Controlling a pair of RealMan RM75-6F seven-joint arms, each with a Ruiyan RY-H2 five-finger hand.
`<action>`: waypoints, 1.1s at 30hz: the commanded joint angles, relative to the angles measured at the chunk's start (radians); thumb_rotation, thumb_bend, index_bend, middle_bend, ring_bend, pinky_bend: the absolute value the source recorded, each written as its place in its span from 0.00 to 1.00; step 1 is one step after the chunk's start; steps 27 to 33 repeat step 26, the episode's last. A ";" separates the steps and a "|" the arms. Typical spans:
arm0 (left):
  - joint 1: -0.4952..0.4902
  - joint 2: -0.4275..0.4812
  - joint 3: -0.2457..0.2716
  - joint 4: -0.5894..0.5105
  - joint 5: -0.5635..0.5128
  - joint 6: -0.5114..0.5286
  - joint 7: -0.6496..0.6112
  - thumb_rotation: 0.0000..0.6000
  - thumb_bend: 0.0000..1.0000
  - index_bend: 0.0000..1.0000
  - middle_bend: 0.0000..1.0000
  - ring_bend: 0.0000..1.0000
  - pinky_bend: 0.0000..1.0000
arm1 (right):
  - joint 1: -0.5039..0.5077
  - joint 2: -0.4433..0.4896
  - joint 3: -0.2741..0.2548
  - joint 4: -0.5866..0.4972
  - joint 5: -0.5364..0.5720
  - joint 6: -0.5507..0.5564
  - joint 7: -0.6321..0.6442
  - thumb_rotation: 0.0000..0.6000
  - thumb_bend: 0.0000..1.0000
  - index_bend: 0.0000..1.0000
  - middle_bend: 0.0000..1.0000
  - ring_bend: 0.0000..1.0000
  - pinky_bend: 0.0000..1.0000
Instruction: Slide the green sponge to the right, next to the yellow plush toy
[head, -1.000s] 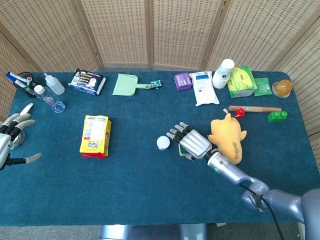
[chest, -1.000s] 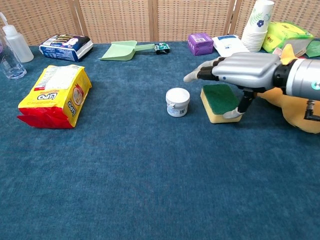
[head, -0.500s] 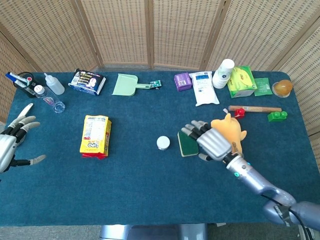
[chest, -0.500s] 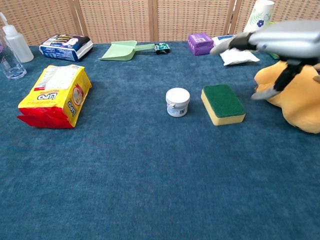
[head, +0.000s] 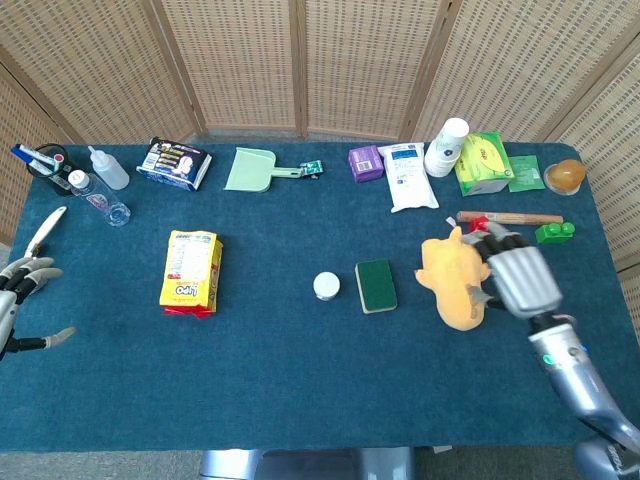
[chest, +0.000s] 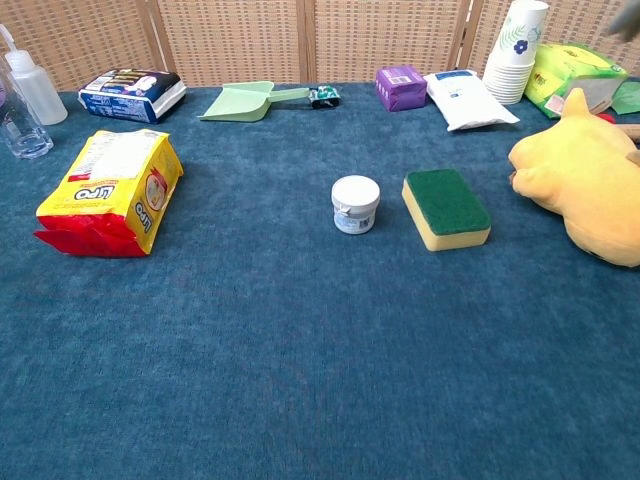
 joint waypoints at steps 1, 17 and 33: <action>0.019 -0.005 0.008 0.002 -0.014 0.013 0.022 0.81 0.10 0.26 0.21 0.15 0.34 | -0.062 0.036 -0.006 -0.018 0.047 0.055 -0.030 1.00 0.27 0.22 0.27 0.13 0.28; 0.090 -0.025 0.025 -0.001 -0.001 0.089 0.055 0.83 0.11 0.27 0.22 0.15 0.32 | -0.250 0.092 -0.011 -0.053 0.076 0.225 -0.011 1.00 0.27 0.22 0.27 0.12 0.28; 0.094 -0.009 0.021 -0.026 0.020 0.101 0.072 0.82 0.11 0.27 0.22 0.15 0.32 | -0.263 0.075 -0.001 -0.028 0.060 0.203 0.022 1.00 0.27 0.22 0.27 0.12 0.28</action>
